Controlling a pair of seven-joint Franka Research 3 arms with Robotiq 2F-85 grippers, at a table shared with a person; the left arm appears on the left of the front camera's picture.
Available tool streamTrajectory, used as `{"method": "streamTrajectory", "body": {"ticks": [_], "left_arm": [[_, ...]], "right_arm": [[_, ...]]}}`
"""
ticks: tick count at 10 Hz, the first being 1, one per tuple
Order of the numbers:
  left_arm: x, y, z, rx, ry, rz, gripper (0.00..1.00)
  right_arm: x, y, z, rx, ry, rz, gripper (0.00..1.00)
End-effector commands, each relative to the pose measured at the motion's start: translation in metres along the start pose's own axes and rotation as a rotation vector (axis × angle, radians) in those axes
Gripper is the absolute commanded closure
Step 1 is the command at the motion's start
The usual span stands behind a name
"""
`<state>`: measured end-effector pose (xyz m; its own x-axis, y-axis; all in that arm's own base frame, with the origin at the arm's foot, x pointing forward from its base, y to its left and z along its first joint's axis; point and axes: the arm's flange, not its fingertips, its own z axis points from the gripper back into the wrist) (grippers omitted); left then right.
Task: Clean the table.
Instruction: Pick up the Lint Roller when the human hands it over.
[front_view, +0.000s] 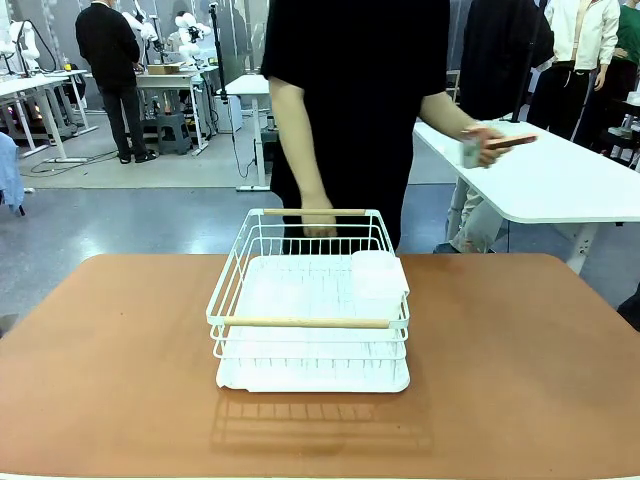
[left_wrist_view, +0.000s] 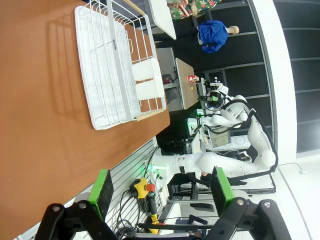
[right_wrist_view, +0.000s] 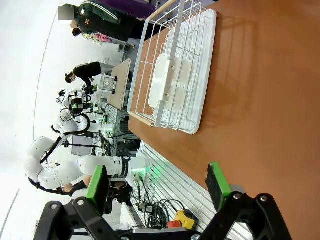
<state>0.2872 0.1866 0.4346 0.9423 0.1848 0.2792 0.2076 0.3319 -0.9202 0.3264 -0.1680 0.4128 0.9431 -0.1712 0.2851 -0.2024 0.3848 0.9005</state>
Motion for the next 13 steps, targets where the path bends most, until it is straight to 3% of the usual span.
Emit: {"method": "streamTrajectory", "body": {"ticks": [1,12,13], "left_arm": [[-0.002,0.001,0.002,-0.018,0.000,-0.019,0.00],[-0.002,0.001,0.002,-0.018,0.000,-0.019,0.00],[-0.002,0.001,0.002,-0.018,0.000,-0.019,0.00]], "right_arm": [[0.002,0.001,0.000,0.019,-0.012,0.020,0.00],[0.000,0.000,0.000,0.002,0.001,0.000,0.00],[0.005,0.014,-0.010,-0.027,-0.055,-0.001,0.00]]}}
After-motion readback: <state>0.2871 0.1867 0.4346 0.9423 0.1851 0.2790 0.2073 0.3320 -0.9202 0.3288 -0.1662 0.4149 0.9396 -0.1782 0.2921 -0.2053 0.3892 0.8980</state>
